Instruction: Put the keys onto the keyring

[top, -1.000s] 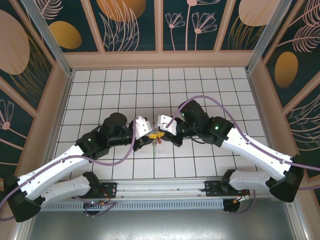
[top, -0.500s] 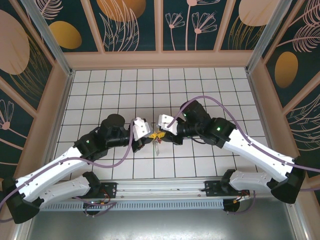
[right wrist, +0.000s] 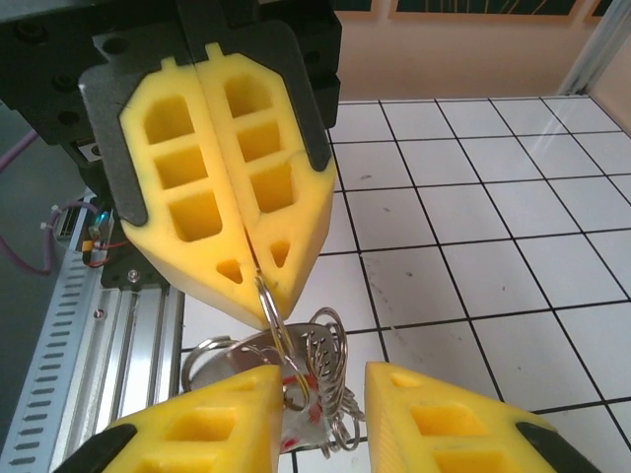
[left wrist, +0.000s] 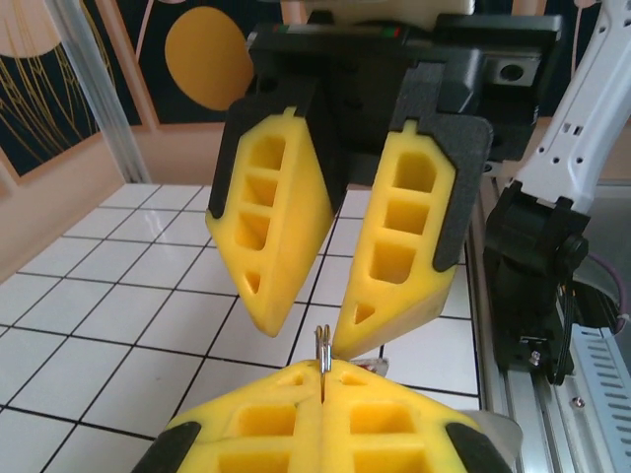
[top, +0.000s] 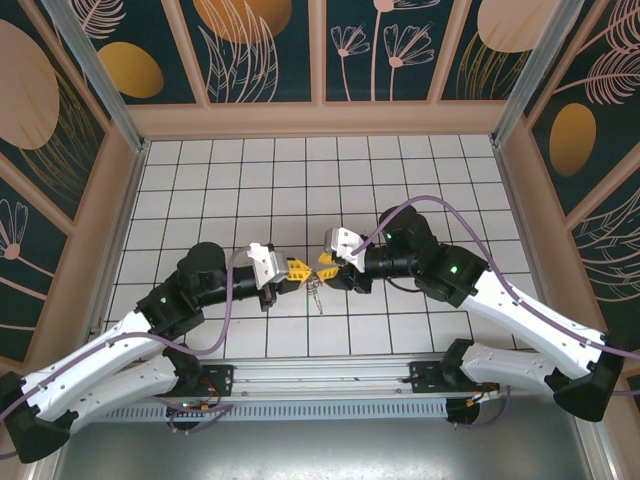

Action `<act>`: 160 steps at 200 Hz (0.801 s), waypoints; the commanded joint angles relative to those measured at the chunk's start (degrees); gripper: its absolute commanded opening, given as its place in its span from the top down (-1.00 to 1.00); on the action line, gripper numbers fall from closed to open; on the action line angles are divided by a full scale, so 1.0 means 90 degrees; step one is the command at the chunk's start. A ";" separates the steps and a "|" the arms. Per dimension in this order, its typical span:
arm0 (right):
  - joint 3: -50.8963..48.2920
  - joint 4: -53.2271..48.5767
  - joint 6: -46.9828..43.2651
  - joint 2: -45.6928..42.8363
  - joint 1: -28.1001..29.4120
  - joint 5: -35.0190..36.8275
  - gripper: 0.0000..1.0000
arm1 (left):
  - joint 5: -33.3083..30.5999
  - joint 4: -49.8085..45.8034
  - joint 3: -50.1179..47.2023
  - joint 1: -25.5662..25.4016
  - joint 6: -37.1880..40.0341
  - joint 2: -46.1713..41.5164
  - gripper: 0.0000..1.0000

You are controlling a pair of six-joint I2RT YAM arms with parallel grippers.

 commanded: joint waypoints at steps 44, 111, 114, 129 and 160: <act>-0.0046 0.0204 0.0014 0.0080 -0.0080 -0.0253 0.96 | 0.0212 0.0674 -0.0112 -0.0001 -0.0185 -0.0218 1.00; -0.0026 0.0247 -0.0159 0.0177 -0.0100 -0.0549 1.00 | 0.0175 0.0723 -0.0181 -0.0003 -0.0193 -0.0251 1.00; -0.0016 0.0251 -0.0173 0.0184 -0.0098 -0.0564 1.00 | 0.0171 0.0724 -0.0192 0.0003 -0.0191 -0.0249 1.00; 0.0061 0.0200 -0.0280 0.0298 -0.0099 -0.0624 1.00 | 0.0182 0.0696 -0.0176 0.0001 -0.0181 -0.0257 1.00; 0.0306 -0.0042 -0.0492 0.0644 -0.0100 -0.0732 1.00 | 0.0186 0.0734 -0.0176 0.0001 -0.0194 -0.0387 1.00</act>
